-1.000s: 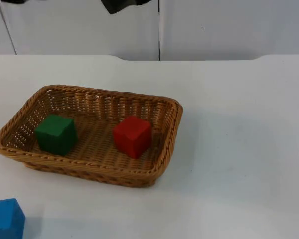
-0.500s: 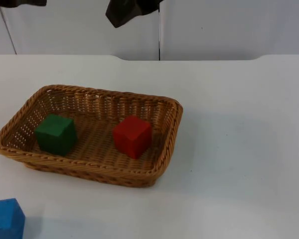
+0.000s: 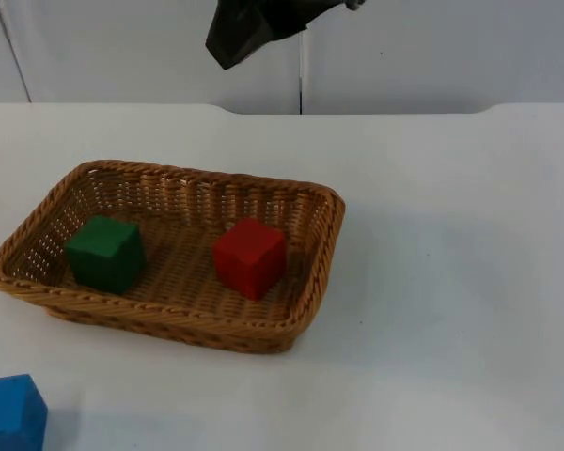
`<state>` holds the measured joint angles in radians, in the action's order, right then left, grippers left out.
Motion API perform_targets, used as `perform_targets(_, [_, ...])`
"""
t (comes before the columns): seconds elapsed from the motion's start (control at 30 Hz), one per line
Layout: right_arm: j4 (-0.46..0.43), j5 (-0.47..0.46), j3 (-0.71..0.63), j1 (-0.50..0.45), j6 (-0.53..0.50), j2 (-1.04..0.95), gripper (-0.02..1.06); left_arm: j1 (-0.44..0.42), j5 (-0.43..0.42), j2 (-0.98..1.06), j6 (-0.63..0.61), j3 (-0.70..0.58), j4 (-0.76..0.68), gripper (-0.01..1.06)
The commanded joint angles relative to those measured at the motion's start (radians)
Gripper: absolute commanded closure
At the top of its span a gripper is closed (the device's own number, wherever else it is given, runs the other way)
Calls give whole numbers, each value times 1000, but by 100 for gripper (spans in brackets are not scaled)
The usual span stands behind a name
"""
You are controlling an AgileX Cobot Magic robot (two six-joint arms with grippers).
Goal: Pick up one cube with each hand and place exactly two cubes into the same basket, leaving the remaining cube outside.
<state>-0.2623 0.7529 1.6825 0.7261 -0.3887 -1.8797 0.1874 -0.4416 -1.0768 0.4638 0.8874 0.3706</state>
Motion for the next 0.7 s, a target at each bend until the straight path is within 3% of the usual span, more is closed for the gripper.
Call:
perform_targets(0.0, [-10, 25, 1, 5, 6, 17, 42, -2, -12, 38, -9, -5, 21, 9])
perform_targets(0.27, [-10, -5, -35, 5, 6, 93, 42, -2, -66, 103, -9, -5, 40, 9])
perform_targets(0.47, [-10, -70, -194, 5, 6, 210, 42, -2, -139, 143, -9, -6, 55, 9])
perform_targets(0.67, [-12, -164, -401, 5, 18, 340, 42, -2, -141, 200, -9, -54, 92, 9])
